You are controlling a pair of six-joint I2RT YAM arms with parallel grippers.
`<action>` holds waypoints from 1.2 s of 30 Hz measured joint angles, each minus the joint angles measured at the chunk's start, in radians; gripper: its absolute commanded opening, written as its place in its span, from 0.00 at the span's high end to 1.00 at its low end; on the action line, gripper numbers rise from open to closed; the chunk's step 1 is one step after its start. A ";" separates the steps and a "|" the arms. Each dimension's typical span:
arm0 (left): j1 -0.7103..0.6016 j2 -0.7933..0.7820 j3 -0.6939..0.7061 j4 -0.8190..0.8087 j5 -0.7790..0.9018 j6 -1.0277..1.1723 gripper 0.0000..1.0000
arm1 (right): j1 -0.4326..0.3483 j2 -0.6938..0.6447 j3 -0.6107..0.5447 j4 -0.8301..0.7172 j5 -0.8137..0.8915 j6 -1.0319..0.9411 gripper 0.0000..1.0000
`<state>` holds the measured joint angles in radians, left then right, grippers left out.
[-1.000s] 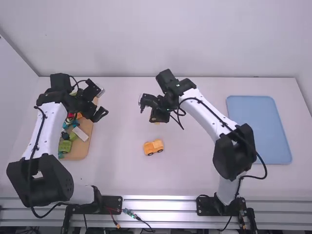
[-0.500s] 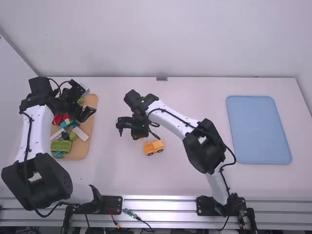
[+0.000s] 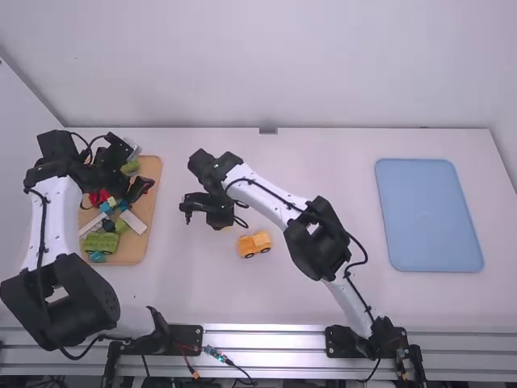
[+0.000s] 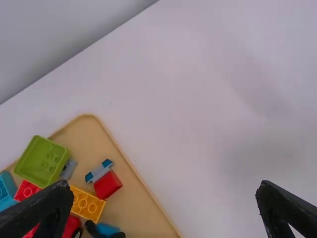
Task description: Assemble lego blocks to make yellow taxi
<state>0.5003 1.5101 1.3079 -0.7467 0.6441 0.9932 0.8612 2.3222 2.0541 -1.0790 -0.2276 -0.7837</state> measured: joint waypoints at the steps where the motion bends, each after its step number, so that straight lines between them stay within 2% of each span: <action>1: 0.000 0.000 0.000 0.001 0.004 0.000 0.01 | 0.004 0.003 0.000 0.003 0.002 0.003 1.00; 12: 0.000 0.000 -0.043 0.029 0.022 0.000 0.01 | 0.076 0.092 0.000 0.004 0.051 0.037 1.00; 36: 0.000 0.000 -0.045 0.026 0.029 -0.001 0.01 | 0.053 0.120 0.000 0.026 0.074 0.100 1.00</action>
<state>0.5003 1.5101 1.2625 -0.7208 0.6731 0.9924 0.9146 2.4424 2.0541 -1.0531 -0.1539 -0.6834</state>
